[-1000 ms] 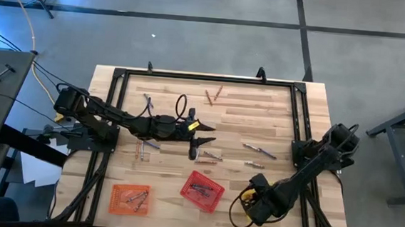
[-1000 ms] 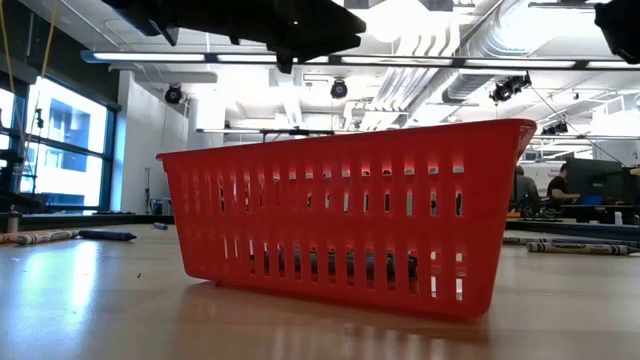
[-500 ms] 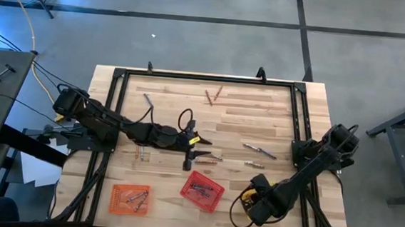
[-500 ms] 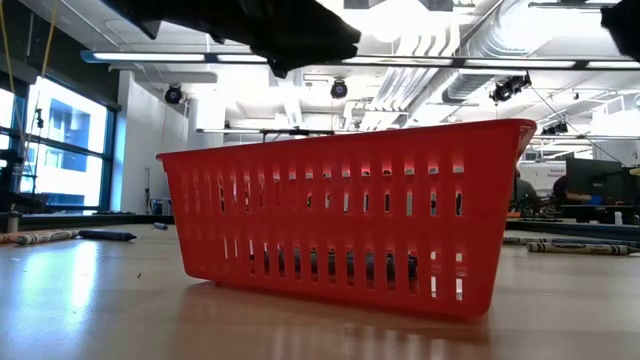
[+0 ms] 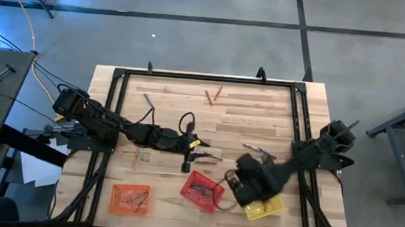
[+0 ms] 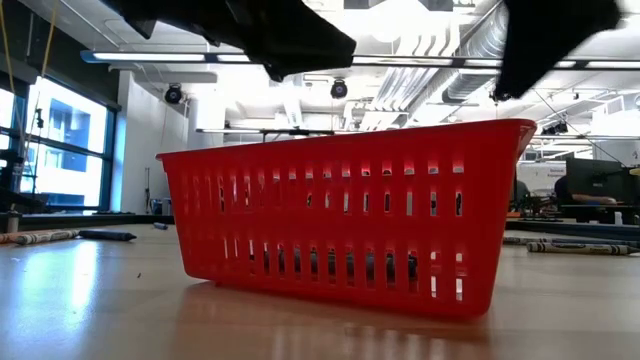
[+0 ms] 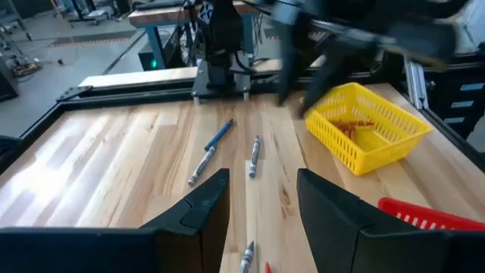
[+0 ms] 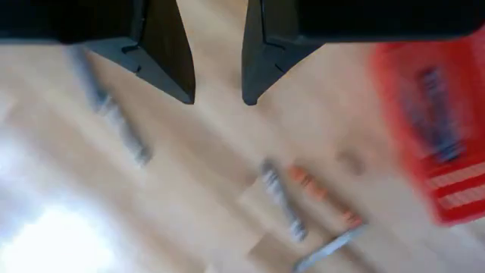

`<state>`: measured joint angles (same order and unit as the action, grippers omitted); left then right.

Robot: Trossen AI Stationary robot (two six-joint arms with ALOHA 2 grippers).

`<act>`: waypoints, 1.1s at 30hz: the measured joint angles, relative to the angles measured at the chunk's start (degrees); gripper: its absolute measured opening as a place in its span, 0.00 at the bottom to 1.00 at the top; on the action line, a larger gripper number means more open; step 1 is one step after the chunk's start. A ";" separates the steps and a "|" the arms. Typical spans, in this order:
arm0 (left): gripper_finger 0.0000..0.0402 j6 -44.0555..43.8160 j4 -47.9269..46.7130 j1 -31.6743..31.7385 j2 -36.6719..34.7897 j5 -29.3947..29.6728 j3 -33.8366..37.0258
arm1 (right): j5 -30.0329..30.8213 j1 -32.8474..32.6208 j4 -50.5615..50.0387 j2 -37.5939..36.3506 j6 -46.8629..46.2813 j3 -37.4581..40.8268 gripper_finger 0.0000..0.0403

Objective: Sort crayons
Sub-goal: Put the orange crayon into the yellow bin

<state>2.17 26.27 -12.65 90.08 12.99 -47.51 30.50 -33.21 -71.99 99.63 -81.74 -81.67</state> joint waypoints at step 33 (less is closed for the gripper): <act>0.35 1.01 -25.67 -9.47 -15.42 48.02 0.00 | -17.67 56.13 69.13 0.09 89.11 20.96 0.25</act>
<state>3.18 0.60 -22.12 74.66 61.01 -47.51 12.83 22.91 -2.86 99.72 7.37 -60.70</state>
